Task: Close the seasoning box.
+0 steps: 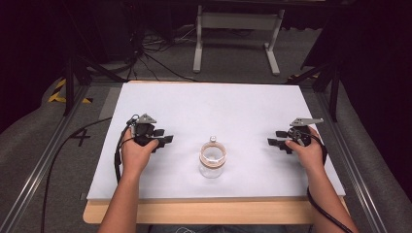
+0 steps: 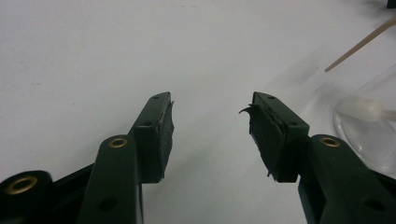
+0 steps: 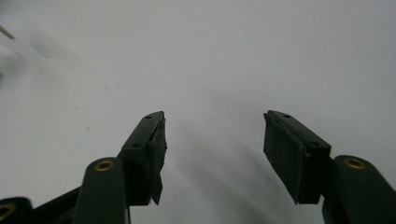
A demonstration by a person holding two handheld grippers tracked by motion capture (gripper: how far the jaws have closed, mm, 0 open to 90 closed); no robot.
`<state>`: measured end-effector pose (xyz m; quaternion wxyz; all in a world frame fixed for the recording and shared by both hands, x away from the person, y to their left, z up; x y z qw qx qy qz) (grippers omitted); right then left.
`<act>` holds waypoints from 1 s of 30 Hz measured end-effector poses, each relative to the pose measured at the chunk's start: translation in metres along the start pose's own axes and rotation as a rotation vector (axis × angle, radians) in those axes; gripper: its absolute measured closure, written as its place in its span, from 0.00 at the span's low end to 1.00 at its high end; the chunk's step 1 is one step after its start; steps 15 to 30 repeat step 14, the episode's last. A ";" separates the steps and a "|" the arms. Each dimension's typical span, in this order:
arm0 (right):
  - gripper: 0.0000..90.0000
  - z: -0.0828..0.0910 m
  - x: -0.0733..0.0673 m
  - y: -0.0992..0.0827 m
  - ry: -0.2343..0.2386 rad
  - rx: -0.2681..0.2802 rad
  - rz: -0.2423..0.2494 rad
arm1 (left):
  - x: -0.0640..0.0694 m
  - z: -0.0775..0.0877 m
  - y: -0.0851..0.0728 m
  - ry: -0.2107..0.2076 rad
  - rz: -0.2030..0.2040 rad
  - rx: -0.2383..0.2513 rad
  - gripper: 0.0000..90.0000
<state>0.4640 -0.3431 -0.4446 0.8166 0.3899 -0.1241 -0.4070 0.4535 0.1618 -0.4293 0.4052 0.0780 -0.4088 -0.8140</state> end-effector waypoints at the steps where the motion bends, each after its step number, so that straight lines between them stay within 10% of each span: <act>1: 0.43 -0.002 0.001 -0.002 -0.010 -0.014 0.006 | 0.000 0.000 0.000 -0.004 0.002 -0.001 0.55; 30: 0.41 -0.005 0.001 -0.005 -0.021 -0.026 0.021 | -0.001 -0.001 0.000 0.006 0.006 0.006 0.50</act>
Point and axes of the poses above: each handheld gripper's, and its own axes: z roughly backward along the jaws, y roughly out of its top, x roughly to its right, the point moved 2 cm from there along -z, roughly forward along the jaws, and after that the axes turned 2 degrees about -x, right-handed, at the moved point
